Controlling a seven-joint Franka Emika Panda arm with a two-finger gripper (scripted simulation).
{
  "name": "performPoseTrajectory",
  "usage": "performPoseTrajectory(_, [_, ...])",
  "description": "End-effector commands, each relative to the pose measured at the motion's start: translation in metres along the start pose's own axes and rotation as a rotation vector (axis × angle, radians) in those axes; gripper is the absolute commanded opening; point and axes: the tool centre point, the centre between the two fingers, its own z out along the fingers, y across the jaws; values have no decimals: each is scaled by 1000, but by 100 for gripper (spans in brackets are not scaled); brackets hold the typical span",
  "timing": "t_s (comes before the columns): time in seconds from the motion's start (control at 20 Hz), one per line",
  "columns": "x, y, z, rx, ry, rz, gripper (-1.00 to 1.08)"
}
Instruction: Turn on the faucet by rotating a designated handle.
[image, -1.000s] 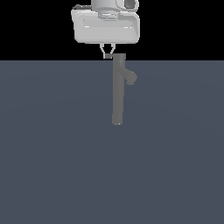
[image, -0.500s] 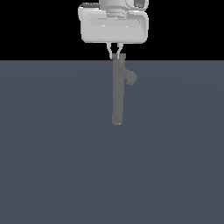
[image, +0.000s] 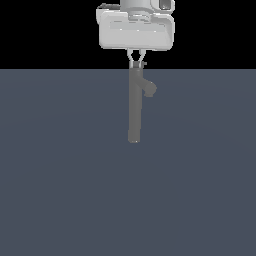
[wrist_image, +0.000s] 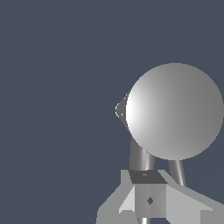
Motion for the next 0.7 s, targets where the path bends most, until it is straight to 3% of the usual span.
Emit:
performPoseTrajectory(0.0, [6,47,-2,-17,20,53,-100])
performPoseTrajectory(0.15, [7,58,-3,-17,18,60,-100])
performPoseTrajectory(0.2, [2,17,0,3,-7,7,-100])
performPoseTrajectory(0.65, [26,42,-2,-6,4,31,-100])
